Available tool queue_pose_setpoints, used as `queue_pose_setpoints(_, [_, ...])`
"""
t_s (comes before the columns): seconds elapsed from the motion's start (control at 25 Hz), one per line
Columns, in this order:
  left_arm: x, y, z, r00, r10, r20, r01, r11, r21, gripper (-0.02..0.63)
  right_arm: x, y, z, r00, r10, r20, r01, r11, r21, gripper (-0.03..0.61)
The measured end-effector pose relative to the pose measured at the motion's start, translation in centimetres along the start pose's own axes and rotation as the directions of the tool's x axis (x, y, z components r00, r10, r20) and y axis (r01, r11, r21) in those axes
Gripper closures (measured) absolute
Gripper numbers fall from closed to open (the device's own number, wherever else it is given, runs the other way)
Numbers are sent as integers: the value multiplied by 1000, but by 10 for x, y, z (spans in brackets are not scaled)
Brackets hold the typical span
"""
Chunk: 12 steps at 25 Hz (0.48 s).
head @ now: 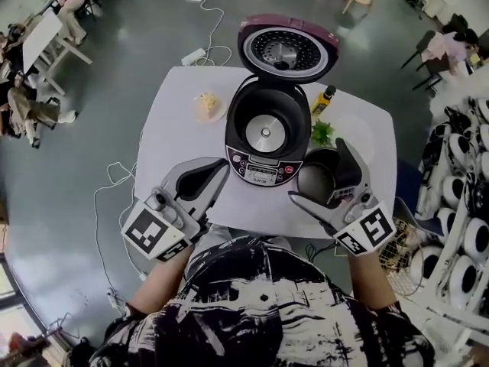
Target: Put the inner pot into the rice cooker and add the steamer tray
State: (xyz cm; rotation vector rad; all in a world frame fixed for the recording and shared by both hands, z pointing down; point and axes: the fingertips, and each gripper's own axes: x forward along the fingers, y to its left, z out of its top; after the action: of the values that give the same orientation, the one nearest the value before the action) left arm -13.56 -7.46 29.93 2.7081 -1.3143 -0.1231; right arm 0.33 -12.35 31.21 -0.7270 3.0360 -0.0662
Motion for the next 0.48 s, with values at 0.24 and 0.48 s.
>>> queue_pose_setpoints(0.24, [-3, 46, 8, 979, -201, -37, 201, 979, -18, 609, -12, -33, -11, 942, -331, -59, 330, 944, -23, 25])
queue_pose_setpoints(0.48, [11, 58, 5, 957, -286, -38, 285, 958, -35, 609, -44, -42, -22, 871, -484, -81, 485, 875, -13, 25])
